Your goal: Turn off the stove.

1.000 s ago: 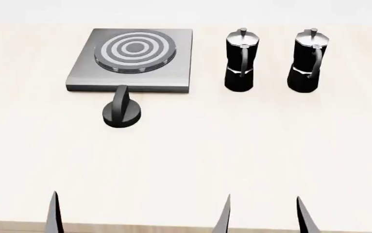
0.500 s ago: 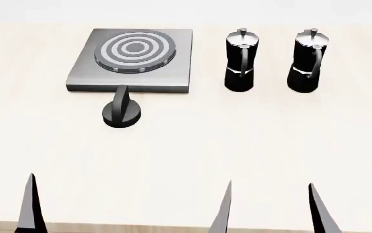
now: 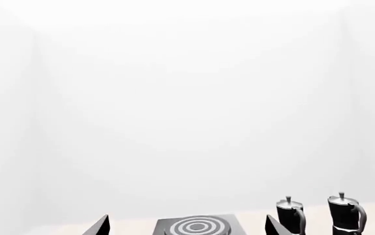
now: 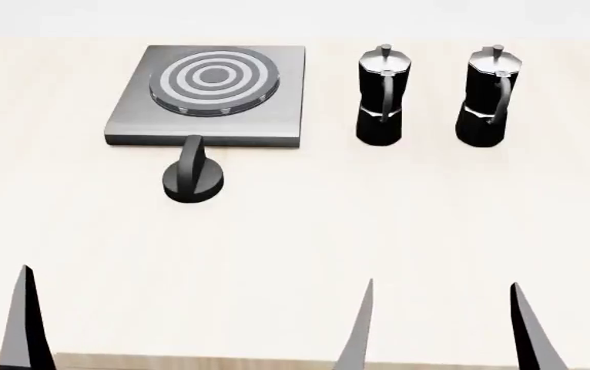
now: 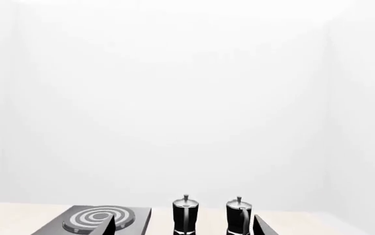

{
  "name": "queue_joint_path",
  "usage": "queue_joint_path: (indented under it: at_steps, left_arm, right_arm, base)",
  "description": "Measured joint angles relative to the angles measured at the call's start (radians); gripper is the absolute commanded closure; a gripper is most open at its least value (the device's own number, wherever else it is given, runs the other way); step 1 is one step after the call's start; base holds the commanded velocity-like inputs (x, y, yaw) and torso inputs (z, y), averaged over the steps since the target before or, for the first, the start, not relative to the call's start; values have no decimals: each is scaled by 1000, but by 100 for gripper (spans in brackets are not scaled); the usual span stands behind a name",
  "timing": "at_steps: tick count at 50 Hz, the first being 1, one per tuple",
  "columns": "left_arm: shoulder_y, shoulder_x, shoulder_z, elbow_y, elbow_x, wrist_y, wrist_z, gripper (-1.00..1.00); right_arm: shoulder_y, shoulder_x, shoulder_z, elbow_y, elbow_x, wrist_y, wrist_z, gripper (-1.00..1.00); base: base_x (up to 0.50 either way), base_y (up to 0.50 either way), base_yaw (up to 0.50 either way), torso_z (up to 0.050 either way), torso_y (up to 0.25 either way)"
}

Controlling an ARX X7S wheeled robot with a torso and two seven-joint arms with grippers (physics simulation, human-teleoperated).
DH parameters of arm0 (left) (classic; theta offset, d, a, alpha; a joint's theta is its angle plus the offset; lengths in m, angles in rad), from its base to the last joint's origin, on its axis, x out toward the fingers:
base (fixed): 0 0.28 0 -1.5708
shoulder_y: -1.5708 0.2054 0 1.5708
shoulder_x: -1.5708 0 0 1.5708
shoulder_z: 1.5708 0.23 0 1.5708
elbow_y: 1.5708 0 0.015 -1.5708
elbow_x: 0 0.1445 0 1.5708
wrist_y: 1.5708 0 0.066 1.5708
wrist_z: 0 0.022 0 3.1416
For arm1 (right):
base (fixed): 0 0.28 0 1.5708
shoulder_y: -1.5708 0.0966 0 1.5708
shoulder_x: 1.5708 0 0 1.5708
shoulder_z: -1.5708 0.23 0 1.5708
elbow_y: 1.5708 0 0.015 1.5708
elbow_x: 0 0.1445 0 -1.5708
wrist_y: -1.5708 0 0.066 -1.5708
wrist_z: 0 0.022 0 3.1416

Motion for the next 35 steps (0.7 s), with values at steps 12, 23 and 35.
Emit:
queue_joint_path:
  at_steps: [12, 23, 35]
  left_arm:
    - [-2, -27, 14, 14, -14, 2, -31, -100]
    - [-15, -87, 43, 18, -54, 6, -105, -100]
    - [-35, -161, 86, 16, -106, 10, -198, -100]
  right_arm:
    - [-3, 16, -10, -15, 8, 1, 16, -100]
    - [-3, 27, -12, -16, 25, -3, 28, -100]
    - [0, 38, -12, -10, 49, -6, 40, -100]
  base:
    - [0, 0, 0, 0, 0]
    - [77, 0, 0, 0, 0]
    - [358, 0, 0, 0, 0]
